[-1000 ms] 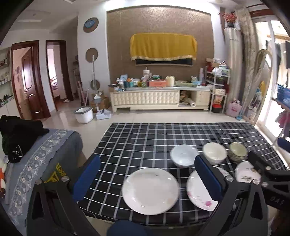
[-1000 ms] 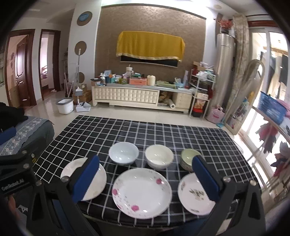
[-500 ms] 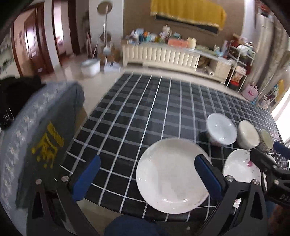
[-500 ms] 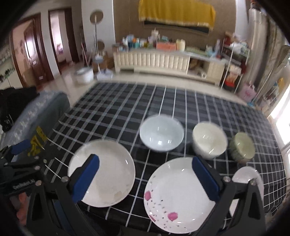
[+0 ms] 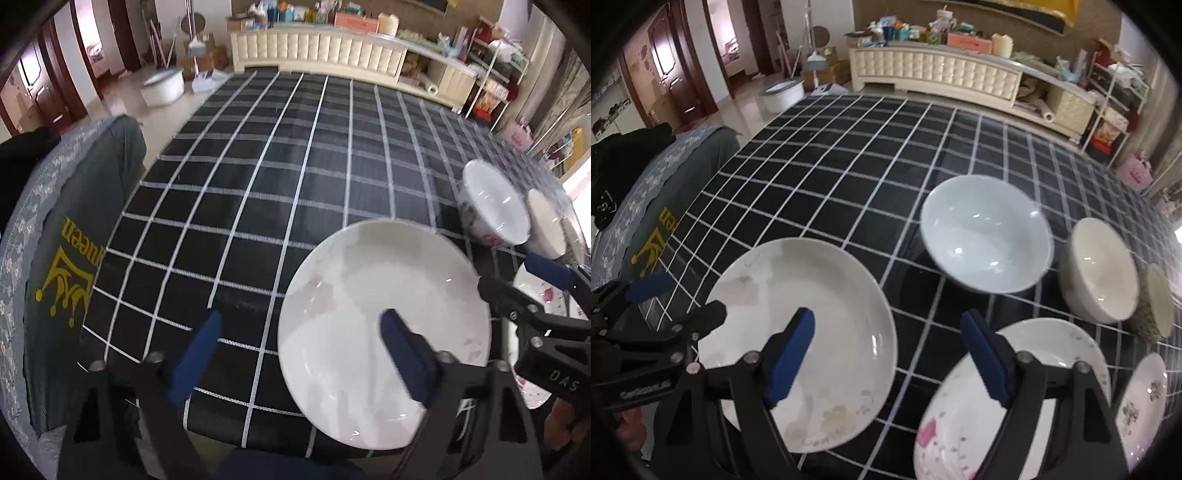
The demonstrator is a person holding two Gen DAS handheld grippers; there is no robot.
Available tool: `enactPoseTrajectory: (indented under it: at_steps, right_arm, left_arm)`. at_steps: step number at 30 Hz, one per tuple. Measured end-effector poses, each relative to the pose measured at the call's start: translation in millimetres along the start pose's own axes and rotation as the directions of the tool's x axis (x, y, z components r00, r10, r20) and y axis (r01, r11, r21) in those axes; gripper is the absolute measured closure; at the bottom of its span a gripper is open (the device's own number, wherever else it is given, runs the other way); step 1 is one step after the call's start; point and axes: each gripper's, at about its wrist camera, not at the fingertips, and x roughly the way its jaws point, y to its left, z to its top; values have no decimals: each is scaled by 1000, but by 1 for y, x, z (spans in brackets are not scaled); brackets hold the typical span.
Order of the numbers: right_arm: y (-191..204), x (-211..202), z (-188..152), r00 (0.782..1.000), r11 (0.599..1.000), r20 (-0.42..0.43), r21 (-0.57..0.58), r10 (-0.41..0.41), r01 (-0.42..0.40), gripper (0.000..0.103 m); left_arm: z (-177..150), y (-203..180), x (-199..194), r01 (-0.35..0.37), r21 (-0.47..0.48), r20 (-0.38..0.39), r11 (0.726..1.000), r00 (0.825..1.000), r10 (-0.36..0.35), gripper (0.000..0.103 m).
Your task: Organize plates and bowls
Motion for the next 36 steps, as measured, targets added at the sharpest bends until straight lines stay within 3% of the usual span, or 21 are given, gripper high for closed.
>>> enactPoseTrajectory:
  at_steps: [11,14,16,23,36]
  right_arm:
    - [0,32,-7,995,1000,-99,-4,21,-21,44]
    - [-3,38,-10,992,1000,-126,4,23,-22,57]
    - [-5,39,-12,991,1000,-133,3,31,-31,64]
    - [-8,41,-16,985,997,-156,35,70,-65,70]
    - [-13,23,-17,991,996,-127,91,33,-21,71]
  left_arm:
    - [-3,8,25,21,-46,-107,999,994,-26,61]
    - [-8,6,35,30,-49,-141,998,989,-37,76]
    - [-9,4,37,44,-53,-146,998,988,-51,79]
    - [-9,-1,36,13,-50,-141,999,990,-20,79]
    - [-11,-20,15,-4,-19,-105,1000,994,2,79]
